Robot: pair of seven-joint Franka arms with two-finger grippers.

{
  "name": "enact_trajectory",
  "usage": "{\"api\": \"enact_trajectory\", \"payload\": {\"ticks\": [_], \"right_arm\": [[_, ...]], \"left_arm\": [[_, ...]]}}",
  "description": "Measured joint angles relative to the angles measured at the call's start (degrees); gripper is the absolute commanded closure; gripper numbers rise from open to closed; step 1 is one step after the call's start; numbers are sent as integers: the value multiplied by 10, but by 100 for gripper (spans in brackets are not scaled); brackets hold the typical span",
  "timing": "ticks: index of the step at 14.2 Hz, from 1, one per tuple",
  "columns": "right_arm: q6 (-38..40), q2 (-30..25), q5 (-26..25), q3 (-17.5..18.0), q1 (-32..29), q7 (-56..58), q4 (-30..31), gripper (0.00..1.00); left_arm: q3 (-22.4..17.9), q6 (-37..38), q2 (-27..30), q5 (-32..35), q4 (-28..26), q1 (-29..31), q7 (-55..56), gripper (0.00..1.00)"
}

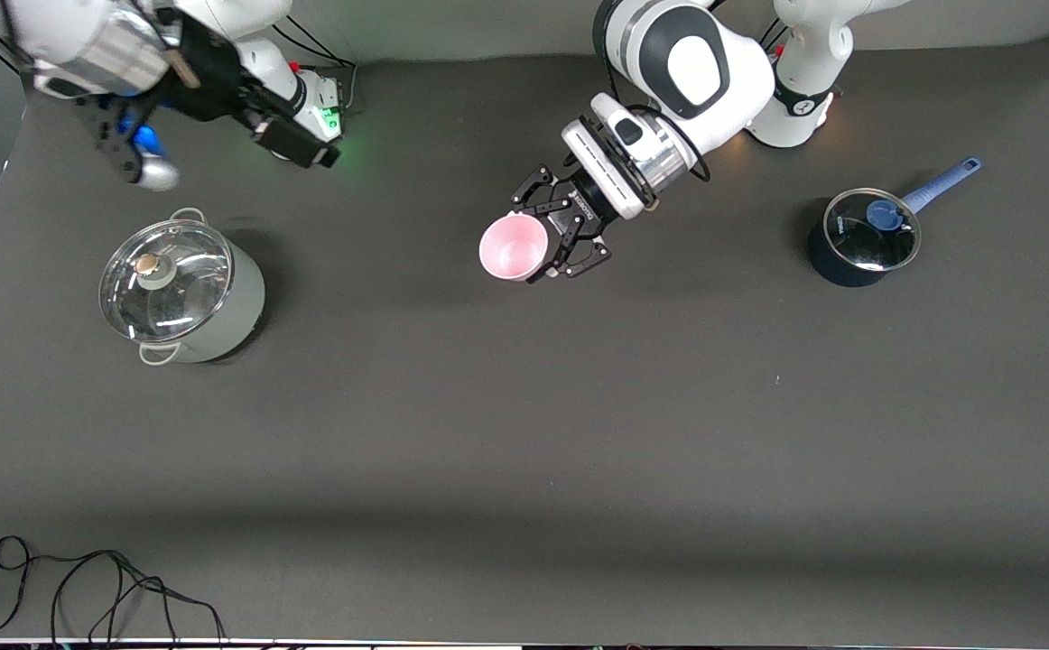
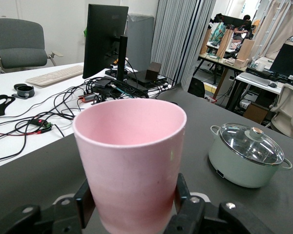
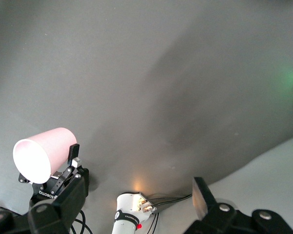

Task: Transfer pink cup from left to right arm
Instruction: 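Lift the pink cup with the left gripper toward the table middle, then reach the right gripper to the cup rim beside the left gripper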

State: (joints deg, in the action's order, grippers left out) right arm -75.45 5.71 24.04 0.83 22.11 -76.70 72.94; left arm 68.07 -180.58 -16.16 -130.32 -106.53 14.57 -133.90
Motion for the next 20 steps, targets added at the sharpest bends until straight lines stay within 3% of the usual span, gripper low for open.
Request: {"api": "enact_trajectory", "payload": {"ticks": [9, 13, 15, 16, 18, 19, 20], "right_arm": [[-134, 98, -25, 0, 114, -90, -29, 2], [-169, 134, -29, 0, 123, -99, -35, 3], [-179, 149, -29, 0, 126, -99, -36, 9], [-182, 156, -29, 0, 128, -99, -37, 22], [-189, 167, -29, 0, 130, -99, -40, 79], [-189, 171, -29, 0, 130, -99, -41, 99], [-189, 173, -29, 0, 130, -99, -42, 100]], "left_arm": [[-1, -1, 0, 0, 0, -1, 1, 42], [-1, -2, 0, 0, 0, -1, 1, 41], [-1, -2, 0, 0, 0, -2, 1, 41], [-1, -2, 0, 0, 0, -2, 1, 41], [-1, -2, 0, 0, 0, -2, 1, 41], [-1, -2, 0, 0, 0, -2, 2, 41], [-1, -2, 0, 0, 0, -2, 2, 41]]}}
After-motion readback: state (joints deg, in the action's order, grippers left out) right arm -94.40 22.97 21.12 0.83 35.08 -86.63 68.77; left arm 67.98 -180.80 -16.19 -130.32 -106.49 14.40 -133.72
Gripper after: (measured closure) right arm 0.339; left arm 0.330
